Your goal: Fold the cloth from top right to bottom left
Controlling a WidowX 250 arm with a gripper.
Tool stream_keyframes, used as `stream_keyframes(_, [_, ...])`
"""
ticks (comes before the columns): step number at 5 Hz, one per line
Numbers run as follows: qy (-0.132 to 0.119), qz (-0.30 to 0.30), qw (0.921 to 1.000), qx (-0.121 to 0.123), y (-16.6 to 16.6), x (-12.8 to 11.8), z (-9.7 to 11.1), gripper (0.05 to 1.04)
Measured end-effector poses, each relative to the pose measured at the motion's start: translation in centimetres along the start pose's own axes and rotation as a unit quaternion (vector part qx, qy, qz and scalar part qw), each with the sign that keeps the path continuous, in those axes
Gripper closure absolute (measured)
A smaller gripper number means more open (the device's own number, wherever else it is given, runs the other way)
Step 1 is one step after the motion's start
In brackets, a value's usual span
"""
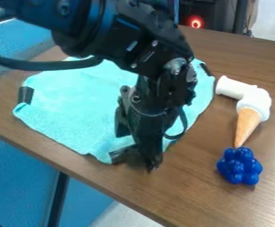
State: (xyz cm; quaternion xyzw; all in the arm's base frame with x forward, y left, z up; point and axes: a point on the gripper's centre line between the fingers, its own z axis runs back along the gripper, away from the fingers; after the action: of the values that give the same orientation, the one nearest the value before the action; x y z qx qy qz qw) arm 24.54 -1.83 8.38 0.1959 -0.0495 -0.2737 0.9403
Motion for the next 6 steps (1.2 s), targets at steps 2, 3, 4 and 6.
stream_keyframes(2, [0.004, -0.001, 0.9999, -0.013, 0.0, -0.1, -0.2, 0.924])
stream_keyframes(3, [-0.001, -0.003, 0.9997, -0.023, -0.1, -0.3, 0.4, 1.011])
stream_keyframes(4, [-0.014, -0.004, 0.9988, -0.047, 0.0, -0.7, 1.8, 1.023])
stream_keyframes(6, [-0.038, 0.044, 0.9927, -0.105, 3.2, -0.9, 4.4, 1.024])
